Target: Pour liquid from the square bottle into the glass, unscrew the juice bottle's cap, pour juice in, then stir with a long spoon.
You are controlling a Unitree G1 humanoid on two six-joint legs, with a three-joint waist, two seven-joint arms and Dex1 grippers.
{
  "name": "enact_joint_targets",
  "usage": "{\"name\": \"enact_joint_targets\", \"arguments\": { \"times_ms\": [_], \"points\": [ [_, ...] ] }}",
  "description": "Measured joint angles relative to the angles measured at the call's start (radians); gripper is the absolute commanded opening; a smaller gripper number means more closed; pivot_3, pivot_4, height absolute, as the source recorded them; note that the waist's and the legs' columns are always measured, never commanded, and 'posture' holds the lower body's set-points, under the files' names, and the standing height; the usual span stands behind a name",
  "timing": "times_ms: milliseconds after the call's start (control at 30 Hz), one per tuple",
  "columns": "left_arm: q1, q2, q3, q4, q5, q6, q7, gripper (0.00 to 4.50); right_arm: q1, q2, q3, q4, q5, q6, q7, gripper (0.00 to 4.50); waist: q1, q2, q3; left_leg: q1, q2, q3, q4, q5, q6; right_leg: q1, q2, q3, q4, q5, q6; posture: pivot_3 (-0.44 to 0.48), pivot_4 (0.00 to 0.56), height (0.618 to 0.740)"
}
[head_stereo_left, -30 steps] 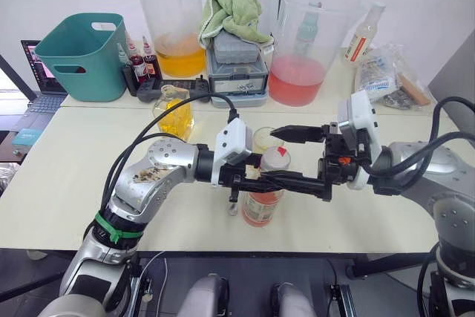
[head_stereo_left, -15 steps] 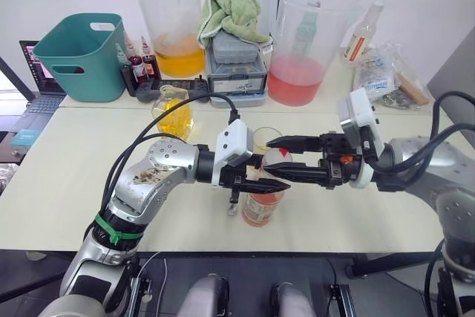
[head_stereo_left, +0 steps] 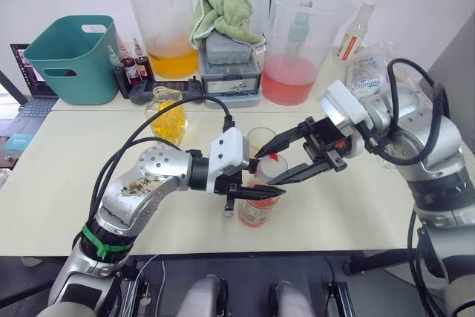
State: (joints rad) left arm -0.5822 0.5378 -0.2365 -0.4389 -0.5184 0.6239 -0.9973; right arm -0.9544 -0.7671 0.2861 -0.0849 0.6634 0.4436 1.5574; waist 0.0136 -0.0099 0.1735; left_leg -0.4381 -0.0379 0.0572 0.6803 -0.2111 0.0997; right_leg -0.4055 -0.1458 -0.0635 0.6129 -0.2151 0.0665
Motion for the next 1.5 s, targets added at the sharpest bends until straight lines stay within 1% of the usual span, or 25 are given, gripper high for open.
{"name": "enact_joint_targets", "arguments": {
  "times_ms": [33, 133, 167, 267, 400, 467, 567, 667, 800, 867, 900, 933, 1000, 1133, 1200, 1267, 1300, 1400, 1500],
  "points": [
    [0.002, -0.001, 0.004, 0.000, -0.004, 0.007, 0.008, 1.42, -0.014, -0.005, 0.018, 0.007, 0.010, 0.011, 0.006, 3.41, 0.001, 0.000, 0.000, 0.000, 0.000, 0.000, 0.000, 0.000, 0.000, -0.001, 0.000, 0.000, 0.000, 0.000, 0.000, 0.000, 0.150, 0.740],
    [0.004, -0.003, 0.007, 0.002, -0.011, 0.009, 0.014, 1.42, -0.012, -0.007, 0.012, 0.011, 0.014, 0.025, 0.008, 4.40, 0.002, 0.000, 0.000, 0.000, -0.001, -0.001, 0.000, 0.000, 0.000, -0.001, -0.001, 0.000, 0.000, 0.000, 0.000, 0.000, 0.150, 0.740],
    [0.004, -0.007, 0.006, 0.005, -0.012, 0.007, 0.016, 1.42, -0.001, -0.021, -0.009, 0.006, 0.025, 0.056, 0.006, 4.46, 0.004, 0.000, 0.000, 0.000, -0.001, -0.001, 0.000, 0.000, 0.000, -0.001, -0.002, 0.000, 0.000, 0.000, 0.000, 0.000, 0.150, 0.740],
    [0.001, -0.013, 0.004, 0.014, -0.013, 0.005, 0.015, 1.42, 0.037, -0.063, -0.078, -0.026, 0.046, 0.120, -0.022, 4.46, 0.010, 0.000, 0.000, 0.000, -0.001, -0.001, 0.000, -0.002, -0.003, -0.001, -0.002, 0.000, -0.001, 0.000, 0.000, 0.000, 0.150, 0.740],
    [-0.012, -0.024, 0.000, 0.047, -0.013, -0.010, 0.001, 1.42, 0.146, -0.095, -0.204, -0.153, 0.105, 0.218, -0.156, 4.46, 0.013, 0.000, 0.000, 0.000, 0.000, 0.000, -0.001, -0.003, -0.006, 0.001, -0.003, 0.001, 0.000, 0.000, 0.000, 0.000, 0.150, 0.740],
    [-0.021, -0.036, -0.004, 0.068, -0.012, -0.015, -0.009, 1.42, 0.216, -0.097, -0.271, -0.248, 0.146, 0.286, -0.272, 4.46, 0.020, 0.000, 0.000, 0.000, 0.000, 0.000, -0.001, -0.004, -0.008, 0.001, -0.003, 0.001, 0.000, 0.000, 0.000, 0.000, 0.150, 0.740],
    [-0.037, -0.047, -0.012, 0.098, -0.010, -0.025, -0.024, 1.42, 0.285, -0.087, -0.329, -0.367, 0.190, 0.365, -0.432, 4.46, 0.027, 0.000, 0.000, 0.000, 0.000, 0.000, -0.001, -0.005, -0.008, 0.000, -0.004, 0.001, -0.001, 0.000, 0.000, 0.000, 0.150, 0.740],
    [-0.049, -0.058, -0.024, 0.119, 0.000, -0.043, -0.043, 1.42, 0.351, -0.080, -0.375, -0.469, 0.217, 0.415, -0.578, 4.46, 0.035, 0.000, 0.000, 0.000, 0.000, 0.000, 0.000, -0.005, -0.008, 0.000, -0.004, 0.000, -0.002, 0.000, 0.000, 0.000, 0.150, 0.740],
    [-0.064, -0.065, -0.028, 0.149, 0.005, -0.057, -0.067, 1.42, 0.427, -0.060, -0.424, -0.553, 0.264, 0.476, -0.753, 4.46, 0.038, 0.000, 0.000, -0.001, 0.000, 0.000, 0.000, -0.005, -0.007, 0.000, -0.004, 0.001, -0.002, 0.000, 0.000, 0.000, 0.150, 0.740],
    [-0.067, -0.069, -0.029, 0.155, 0.008, -0.059, -0.075, 1.42, 0.441, -0.060, -0.428, -0.584, 0.265, 0.483, -0.805, 4.46, 0.037, 0.000, 0.000, -0.001, 0.000, 0.000, 0.000, -0.005, -0.007, 0.000, -0.004, 0.000, -0.002, 0.000, 0.000, 0.000, 0.150, 0.740],
    [-0.067, -0.070, -0.029, 0.156, 0.008, -0.060, -0.076, 1.42, 0.448, -0.059, -0.428, -0.592, 0.265, 0.484, -0.819, 4.46, 0.037, 0.000, 0.000, -0.001, 0.000, 0.000, 0.000, -0.004, -0.004, 0.000, -0.004, 0.000, -0.002, 0.000, 0.000, 0.000, 0.150, 0.740],
    [-0.068, -0.071, -0.029, 0.159, 0.009, -0.061, -0.078, 1.42, 0.457, -0.049, -0.426, -0.601, 0.265, 0.484, -0.844, 4.46, 0.037, 0.000, 0.000, -0.001, 0.000, 0.000, 0.000, -0.005, 0.004, 0.001, -0.003, 0.000, -0.002, 0.000, 0.000, 0.000, 0.150, 0.740],
    [-0.070, -0.074, -0.029, 0.163, 0.010, -0.062, -0.082, 1.42, 0.462, -0.037, -0.418, -0.604, 0.265, 0.484, -0.867, 4.46, 0.037, 0.000, 0.000, -0.001, -0.001, 0.000, 0.000, -0.005, 0.006, 0.001, -0.003, 0.000, -0.002, 0.000, 0.000, 0.000, 0.150, 0.740],
    [-0.070, -0.075, -0.029, 0.165, 0.010, -0.064, -0.084, 1.42, 0.462, -0.031, -0.418, -0.605, 0.284, 0.483, -0.888, 3.46, 0.037, 0.000, 0.000, -0.001, -0.001, 0.000, 0.000, -0.004, 0.007, 0.001, -0.003, 0.000, -0.002, 0.000, 0.000, 0.000, 0.150, 0.740],
    [-0.070, -0.074, -0.028, 0.165, 0.010, -0.064, -0.083, 1.42, 0.462, -0.031, -0.417, -0.606, 0.299, 0.483, -0.884, 2.64, 0.037, 0.000, 0.000, -0.001, -0.001, 0.000, 0.000, -0.004, 0.007, 0.001, -0.003, 0.000, -0.002, 0.000, 0.000, 0.000, 0.150, 0.740],
    [-0.069, -0.074, -0.026, 0.165, 0.010, -0.062, -0.082, 1.42, 0.460, -0.029, -0.411, -0.602, 0.309, 0.478, -0.865, 1.98, 0.036, 0.000, 0.000, -0.001, -0.001, 0.000, 0.000, -0.005, 0.008, 0.001, -0.003, 0.000, -0.002, 0.000, 0.000, 0.000, 0.150, 0.740],
    [-0.069, -0.074, -0.027, 0.164, 0.010, -0.061, -0.081, 1.42, 0.458, -0.031, -0.409, -0.592, 0.309, 0.473, -0.844, 1.75, 0.036, 0.000, 0.000, -0.001, -0.001, 0.000, 0.000, -0.005, 0.008, 0.001, -0.003, 0.000, -0.002, 0.000, 0.000, 0.000, 0.150, 0.740],
    [-0.065, -0.072, -0.027, 0.155, 0.010, -0.058, -0.077, 1.42, 0.420, -0.058, -0.369, -0.525, 0.275, 0.426, -0.733, 1.70, 0.034, 0.000, 0.000, -0.001, -0.001, 0.000, 0.001, -0.005, 0.009, 0.001, -0.002, 0.000, -0.002, 0.000, 0.000, 0.000, 0.150, 0.740],
    [-0.059, -0.063, -0.023, 0.142, 0.010, -0.057, -0.073, 1.42, 0.355, -0.071, -0.293, -0.428, 0.196, 0.335, -0.572, 1.70, 0.030, 0.000, 0.000, -0.001, -0.001, 0.001, 0.001, -0.006, 0.009, 0.001, -0.001, 0.000, -0.002, 0.000, 0.000, 0.000, 0.150, 0.740]
  ]
}}
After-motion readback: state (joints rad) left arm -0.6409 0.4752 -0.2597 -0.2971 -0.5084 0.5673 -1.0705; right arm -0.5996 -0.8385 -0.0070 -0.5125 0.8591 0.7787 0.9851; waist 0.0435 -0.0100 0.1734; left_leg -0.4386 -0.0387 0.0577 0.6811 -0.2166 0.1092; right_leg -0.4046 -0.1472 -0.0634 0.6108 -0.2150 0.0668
